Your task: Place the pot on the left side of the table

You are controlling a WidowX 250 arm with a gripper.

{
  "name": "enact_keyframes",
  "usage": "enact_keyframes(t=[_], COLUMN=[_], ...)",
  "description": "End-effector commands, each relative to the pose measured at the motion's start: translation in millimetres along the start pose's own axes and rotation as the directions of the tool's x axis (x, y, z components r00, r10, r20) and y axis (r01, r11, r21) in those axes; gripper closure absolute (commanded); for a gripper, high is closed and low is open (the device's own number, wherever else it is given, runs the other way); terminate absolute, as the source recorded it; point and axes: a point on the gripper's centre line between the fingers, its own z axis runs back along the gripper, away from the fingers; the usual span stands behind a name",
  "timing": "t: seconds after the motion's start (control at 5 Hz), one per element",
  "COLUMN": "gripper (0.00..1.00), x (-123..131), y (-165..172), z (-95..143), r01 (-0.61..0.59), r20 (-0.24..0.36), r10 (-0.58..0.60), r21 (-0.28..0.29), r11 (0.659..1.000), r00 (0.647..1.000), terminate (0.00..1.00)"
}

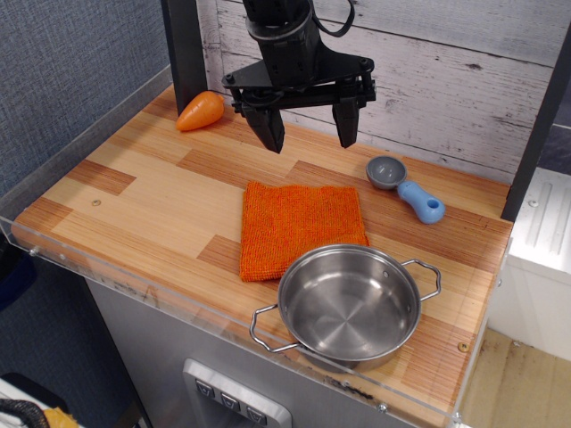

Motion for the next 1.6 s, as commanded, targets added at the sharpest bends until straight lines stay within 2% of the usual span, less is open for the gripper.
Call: enact_keyframes(t=[0.0,0.2,0.4,0.8,1.2,1.4], gripper=[0.00,0.00,0.00,0.00,0.00,0.00], x=[0.0,-20.8,-39.1,-73.7,-83.7,-89.0], y=[0.0,-9.4,-18.6,-14.3,3.4,9.0], z=[0.0,-3.7,-5.5,-10.6,-18.2,-26.6], r01=[0.000,0.046,0.064,0.094,0.141,0.151], r20=[0.000,-0.022,-0.030,-0.066,-0.078,-0.085], r10=[0.000,-0.046,-0.064,-0.093,-0.135,-0.144], r21=[0.000,0.013,-0.013,-0.002,0.076,0.086], r11=[1.000,0.999,0.998,0.996,0.987,0.985], r00=[1.000,0.999,0.997,0.993,0.988,0.986], terminate=[0.00,0.00,0.00,0.00,0.00,0.00])
